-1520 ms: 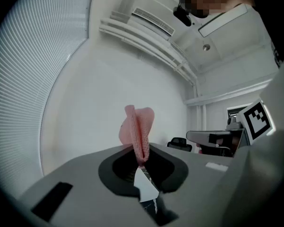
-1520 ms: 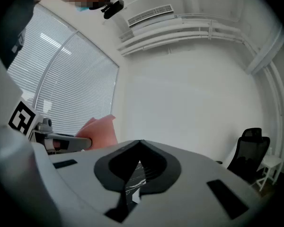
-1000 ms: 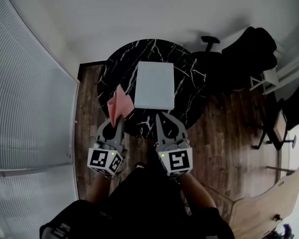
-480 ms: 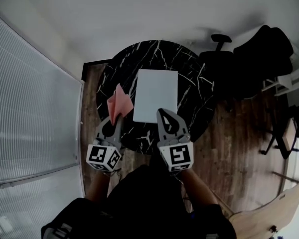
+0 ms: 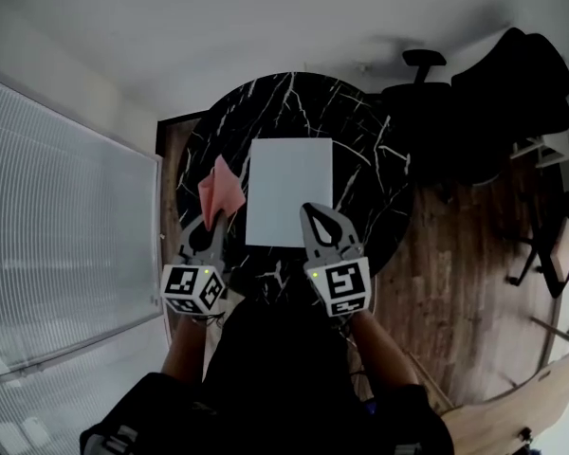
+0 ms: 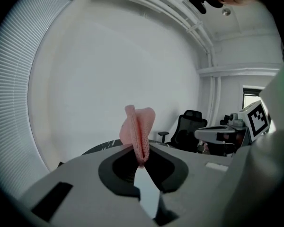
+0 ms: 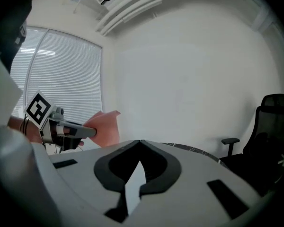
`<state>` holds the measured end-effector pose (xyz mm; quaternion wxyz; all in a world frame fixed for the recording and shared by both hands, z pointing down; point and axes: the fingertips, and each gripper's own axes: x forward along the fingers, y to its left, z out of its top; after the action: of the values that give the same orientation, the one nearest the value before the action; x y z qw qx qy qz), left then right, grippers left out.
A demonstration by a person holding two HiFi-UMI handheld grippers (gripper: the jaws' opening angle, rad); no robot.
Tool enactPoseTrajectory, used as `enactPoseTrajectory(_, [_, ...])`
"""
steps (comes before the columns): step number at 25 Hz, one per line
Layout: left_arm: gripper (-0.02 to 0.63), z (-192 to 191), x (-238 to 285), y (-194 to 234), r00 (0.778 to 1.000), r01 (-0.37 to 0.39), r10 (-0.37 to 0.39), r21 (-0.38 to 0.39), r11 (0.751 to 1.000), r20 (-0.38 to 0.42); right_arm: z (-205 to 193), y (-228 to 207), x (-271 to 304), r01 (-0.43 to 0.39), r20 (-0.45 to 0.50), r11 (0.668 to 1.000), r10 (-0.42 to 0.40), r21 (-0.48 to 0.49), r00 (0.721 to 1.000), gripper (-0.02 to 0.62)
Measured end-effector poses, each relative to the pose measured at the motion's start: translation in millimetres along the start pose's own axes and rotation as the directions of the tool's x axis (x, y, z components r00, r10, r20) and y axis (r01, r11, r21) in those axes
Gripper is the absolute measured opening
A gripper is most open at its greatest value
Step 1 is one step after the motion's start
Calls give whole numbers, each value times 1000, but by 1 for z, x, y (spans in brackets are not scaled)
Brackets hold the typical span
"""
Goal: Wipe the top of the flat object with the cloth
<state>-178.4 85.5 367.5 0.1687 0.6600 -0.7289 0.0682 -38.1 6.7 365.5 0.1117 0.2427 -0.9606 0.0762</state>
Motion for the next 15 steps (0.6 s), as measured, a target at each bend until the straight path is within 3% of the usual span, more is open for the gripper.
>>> enactPoseTrajectory(9, [17, -24, 60, 36, 994, 46, -43, 33, 998, -102, -44, -20, 32, 48, -88, 997, -43, 64, 995, -5])
enactPoseTrajectory(15, [17, -35, 109, 62, 980, 95, -71, 121, 988, -187, -62, -24, 54, 84, -134, 989, -68, 118, 989, -5])
